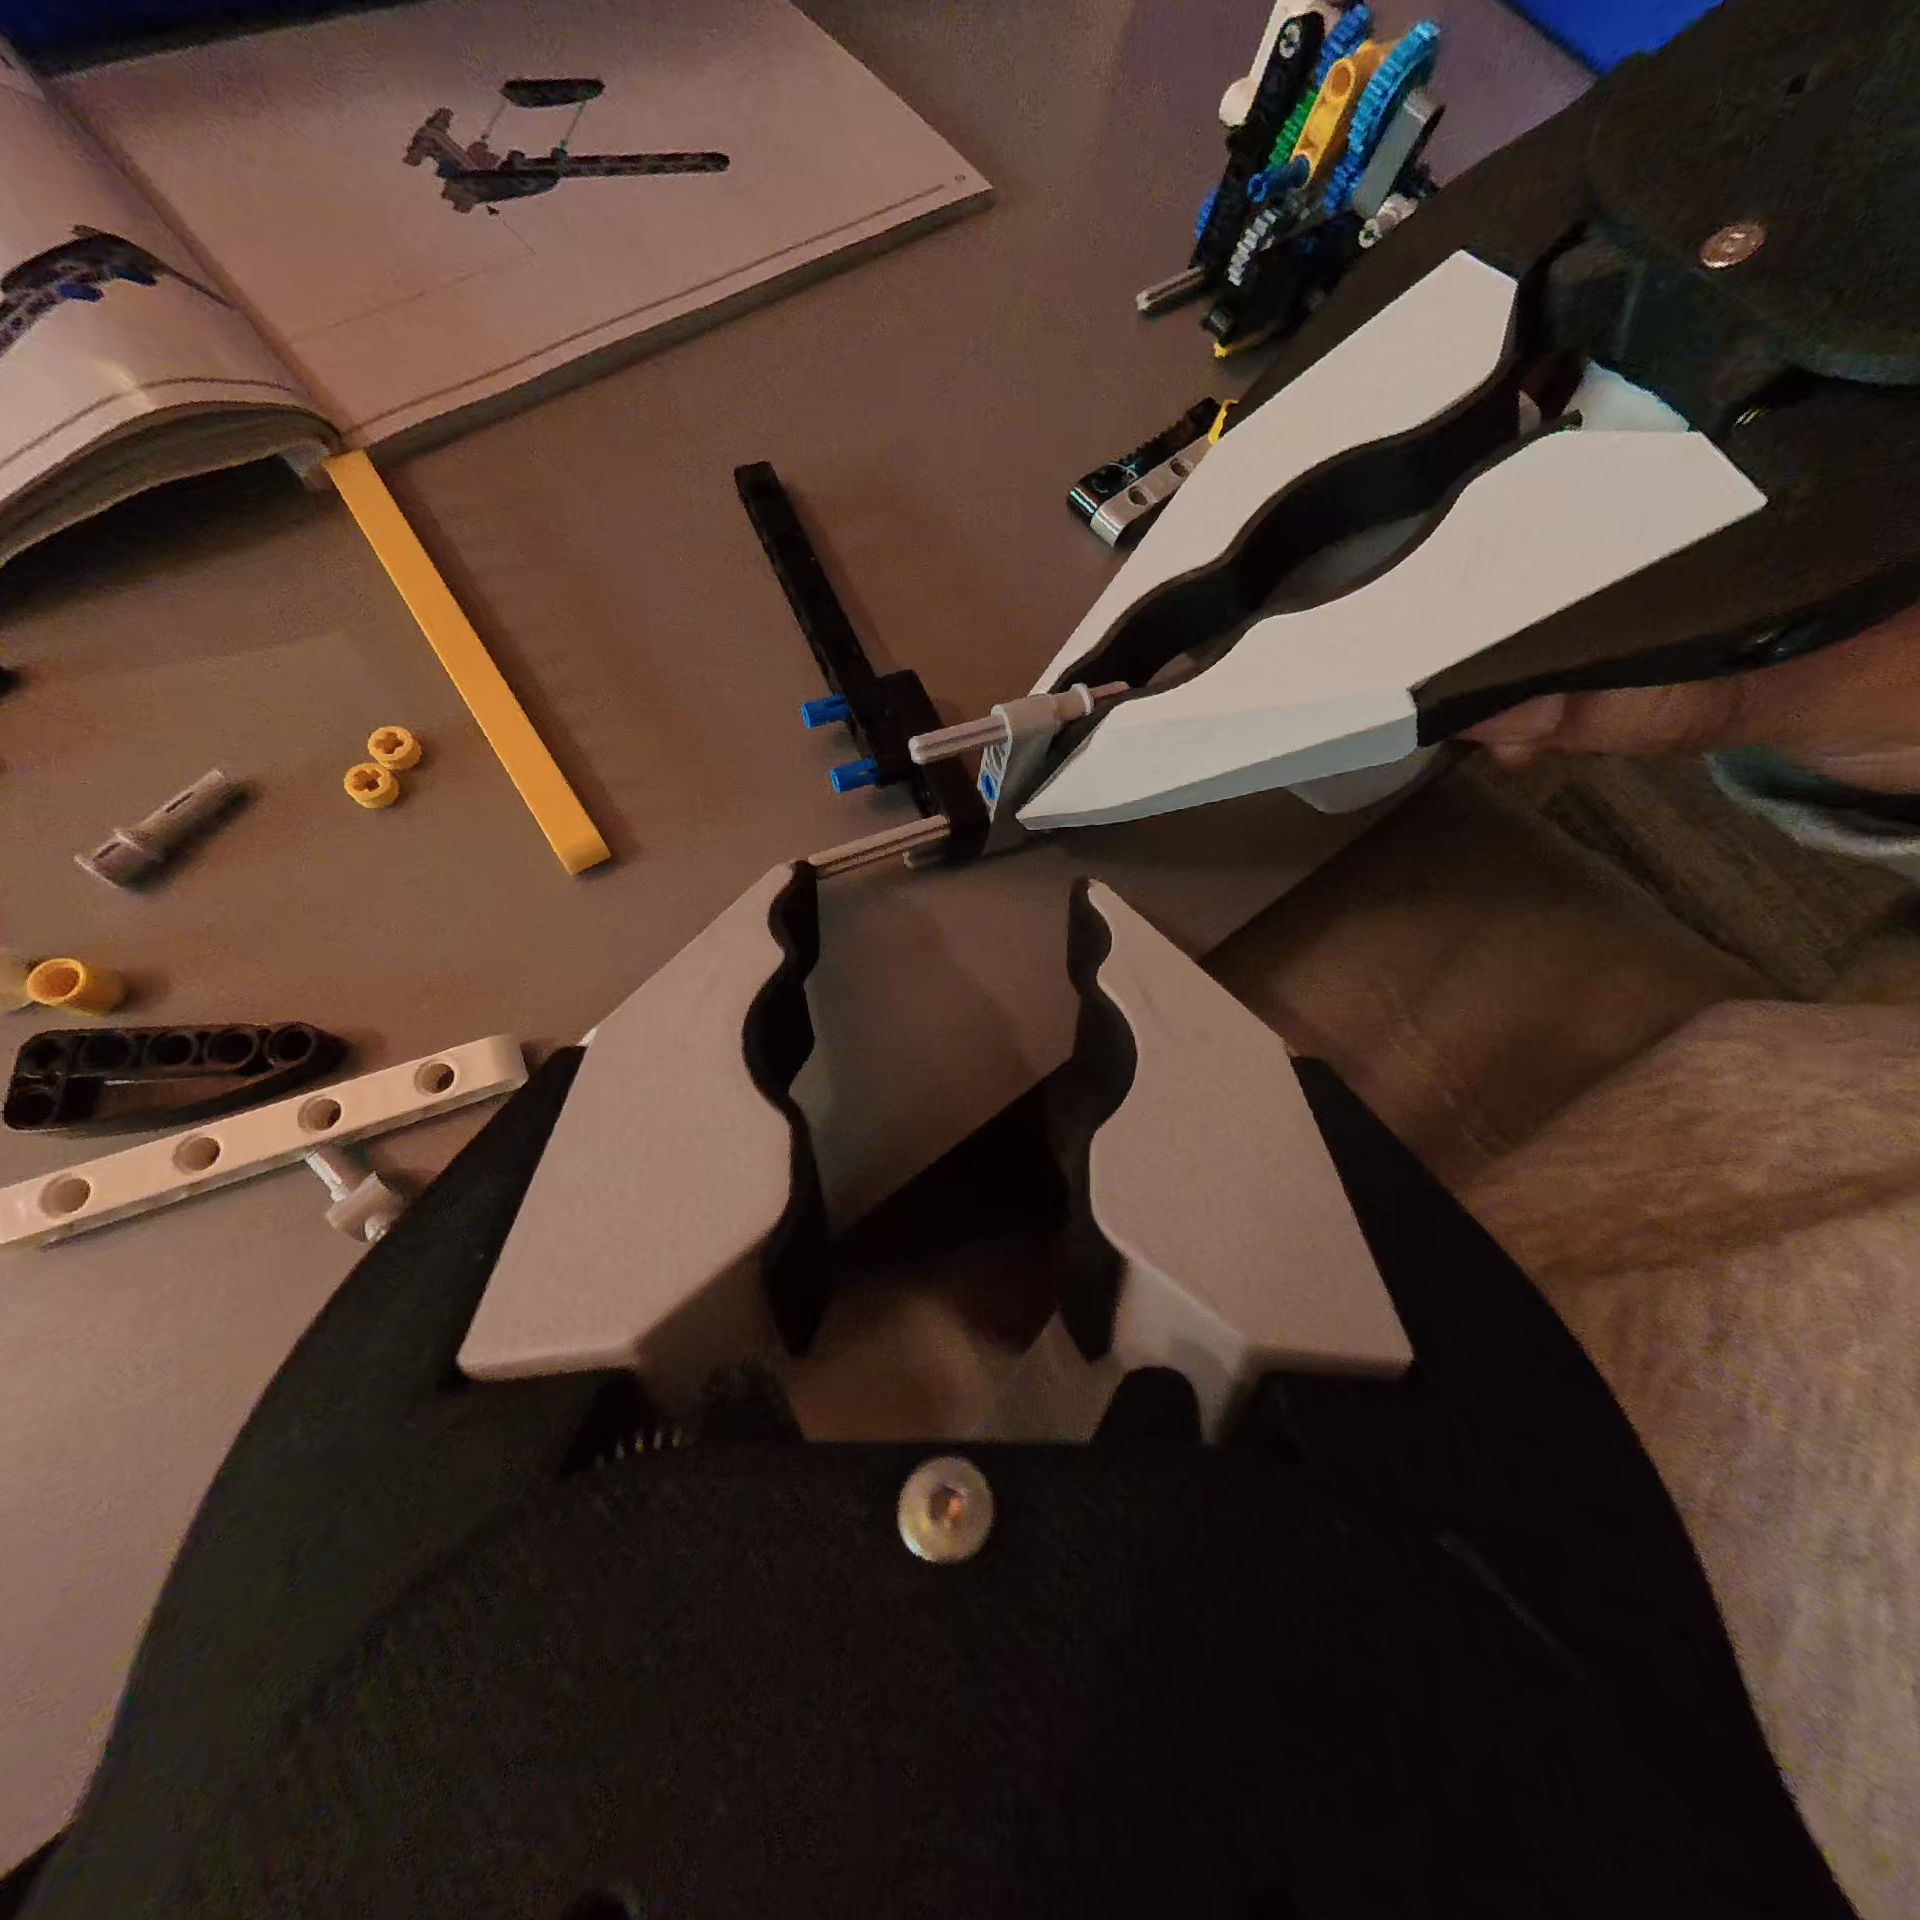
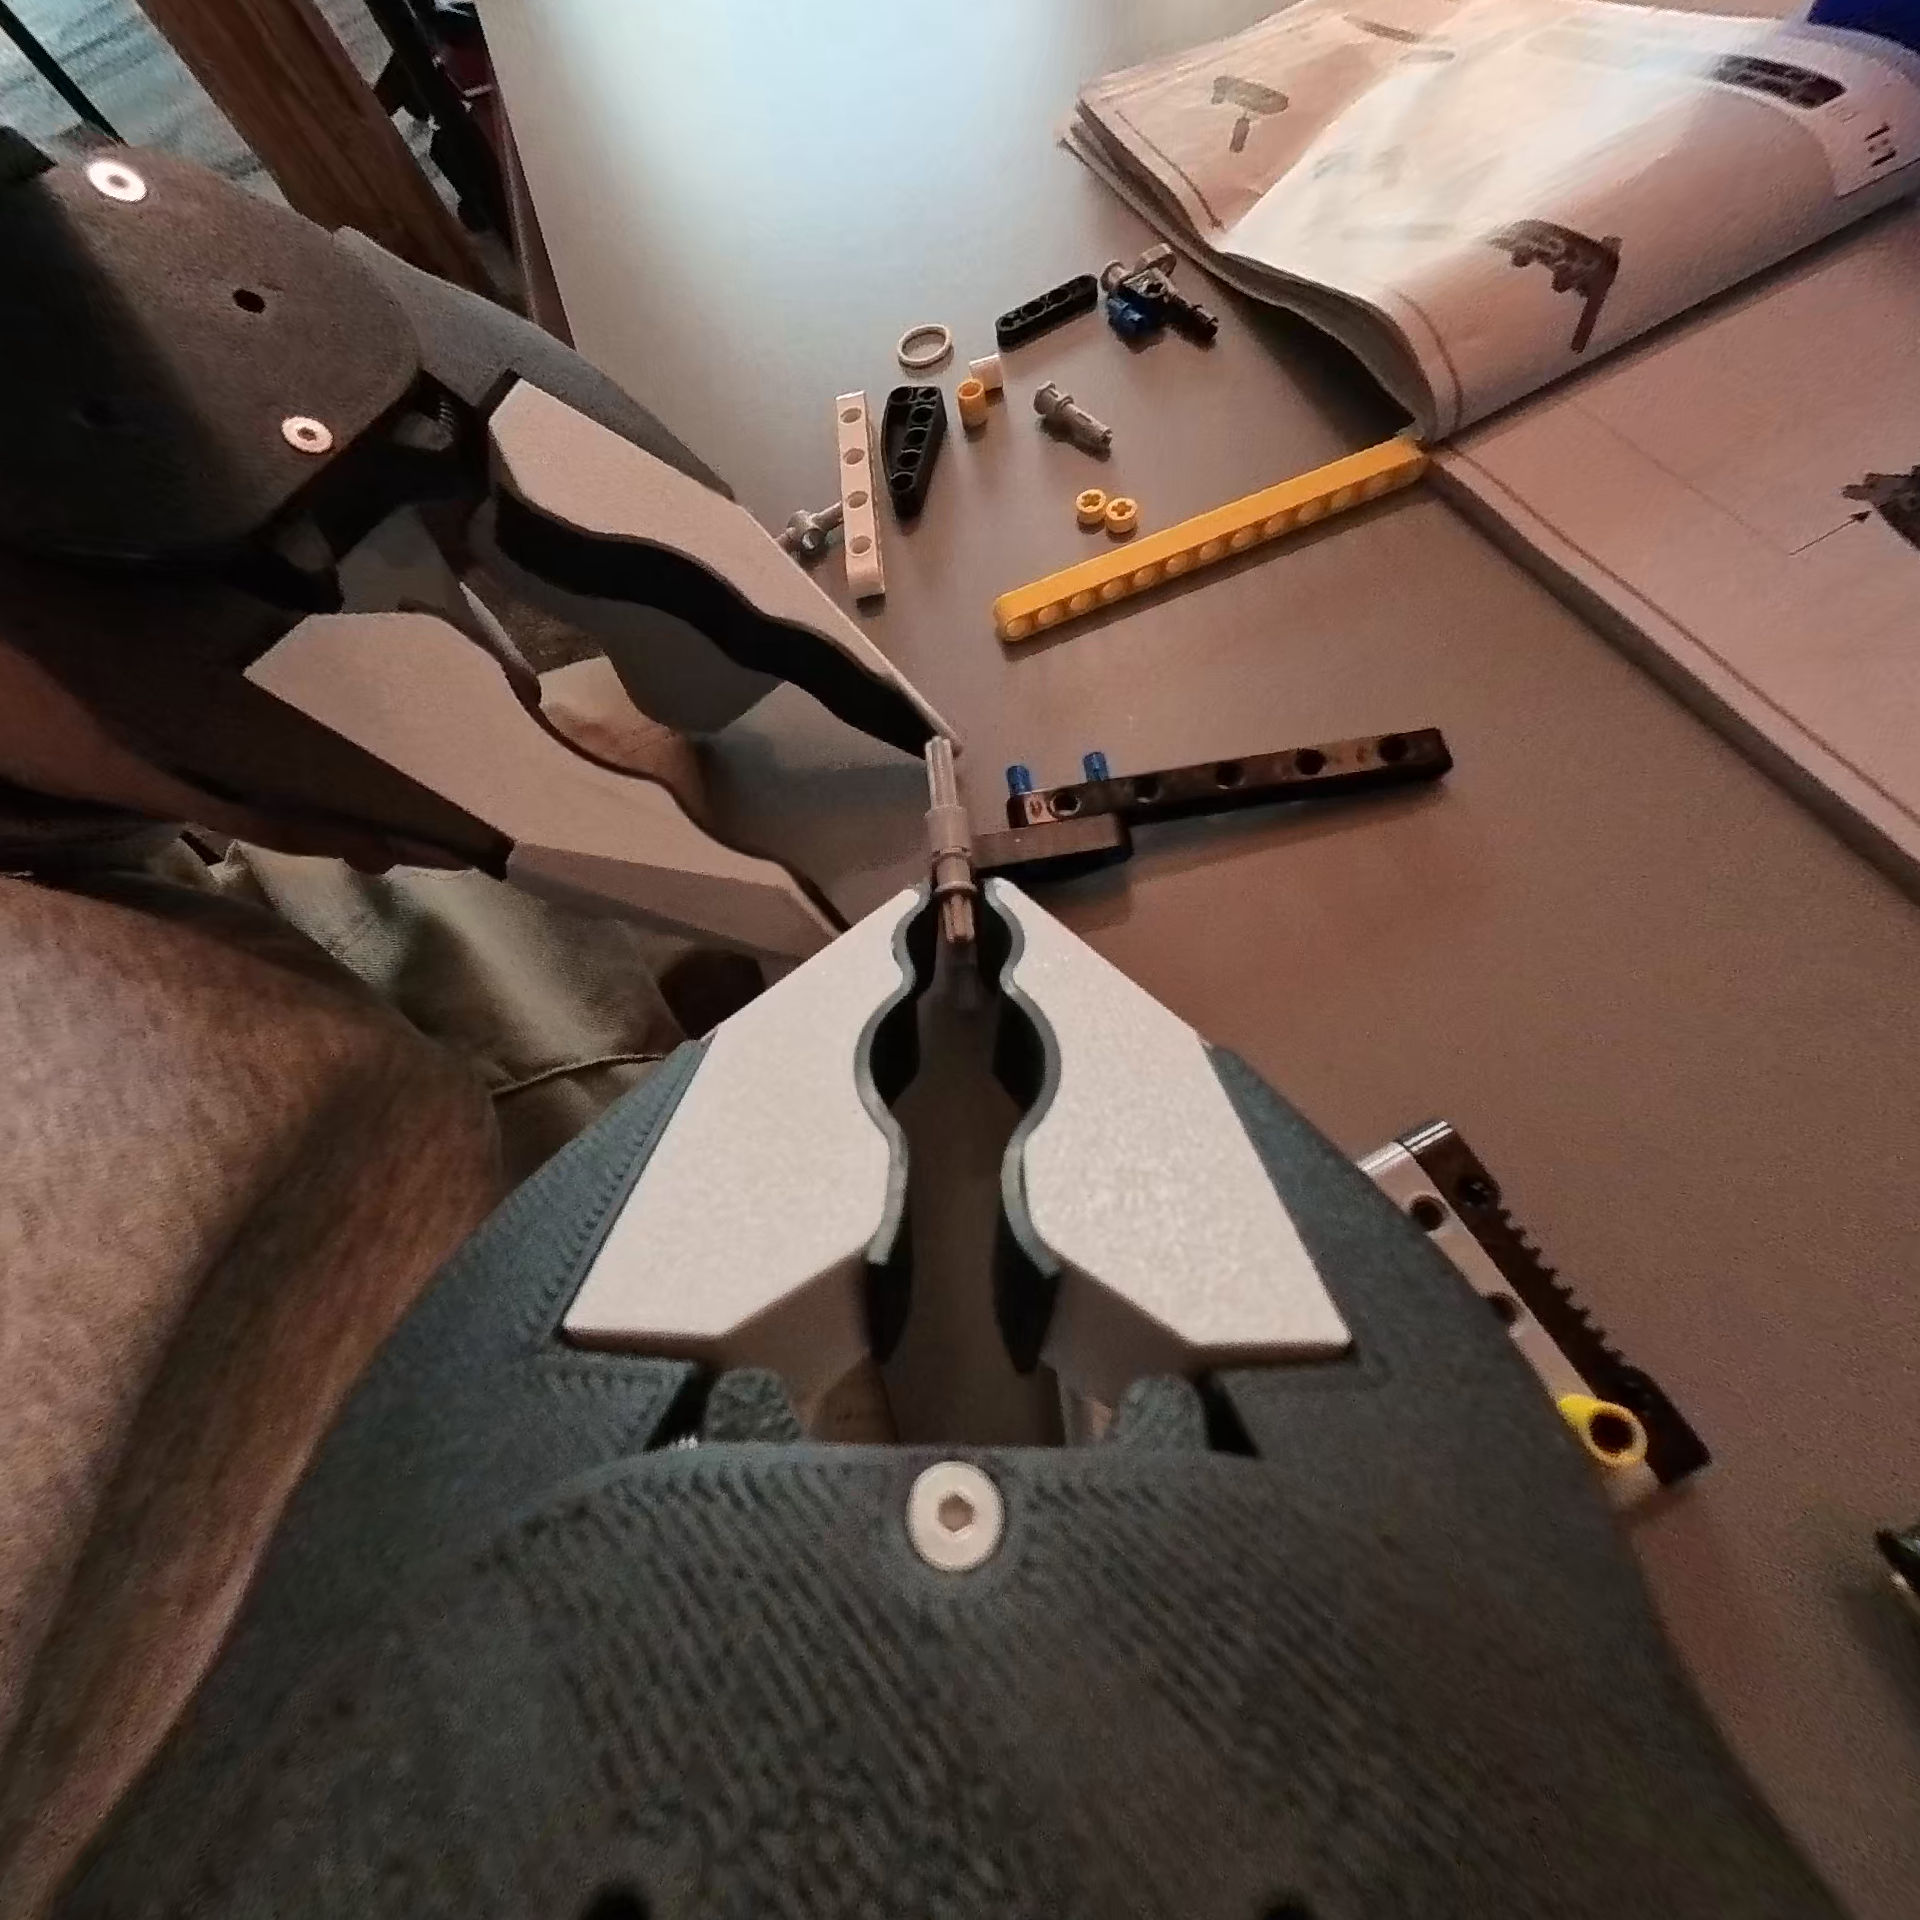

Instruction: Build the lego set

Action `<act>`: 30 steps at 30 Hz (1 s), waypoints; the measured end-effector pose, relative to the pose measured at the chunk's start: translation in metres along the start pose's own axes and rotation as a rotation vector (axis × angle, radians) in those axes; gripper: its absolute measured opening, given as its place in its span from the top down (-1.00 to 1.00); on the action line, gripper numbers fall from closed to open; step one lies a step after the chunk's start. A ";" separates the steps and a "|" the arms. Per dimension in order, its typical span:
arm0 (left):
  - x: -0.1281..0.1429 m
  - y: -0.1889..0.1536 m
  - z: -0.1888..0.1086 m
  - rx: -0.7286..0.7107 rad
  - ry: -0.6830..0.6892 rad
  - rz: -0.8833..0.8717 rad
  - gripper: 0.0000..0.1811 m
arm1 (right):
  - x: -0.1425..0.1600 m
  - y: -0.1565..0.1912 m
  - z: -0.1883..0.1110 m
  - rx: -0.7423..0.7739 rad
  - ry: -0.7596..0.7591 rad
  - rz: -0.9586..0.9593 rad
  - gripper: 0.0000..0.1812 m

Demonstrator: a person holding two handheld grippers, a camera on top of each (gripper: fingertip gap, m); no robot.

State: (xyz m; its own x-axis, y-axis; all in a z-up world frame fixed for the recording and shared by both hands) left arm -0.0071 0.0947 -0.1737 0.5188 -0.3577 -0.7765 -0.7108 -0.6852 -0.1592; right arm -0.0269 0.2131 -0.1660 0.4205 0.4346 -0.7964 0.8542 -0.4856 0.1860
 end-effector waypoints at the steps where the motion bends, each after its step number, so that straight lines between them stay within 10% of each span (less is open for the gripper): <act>1: 0.000 0.000 0.000 -0.012 0.000 0.009 0.52 | 0.000 0.000 0.000 -0.001 0.000 0.001 0.94; 30: 0.002 0.001 0.005 -0.063 -0.021 0.045 0.71 | 0.001 -0.003 0.001 -0.020 -0.008 0.053 0.93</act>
State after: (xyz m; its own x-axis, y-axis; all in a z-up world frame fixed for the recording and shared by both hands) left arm -0.0094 0.0970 -0.1782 0.4760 -0.3763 -0.7949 -0.7017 -0.7073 -0.0853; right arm -0.0291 0.2141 -0.1679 0.4630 0.4022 -0.7898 0.8366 -0.4927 0.2395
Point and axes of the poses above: each gripper's, where its closed fingertips meet, z out along the fingers, x out of its underside, y = z × x across the jaws, the point moved 8 cm from there along -z, back along the fingers
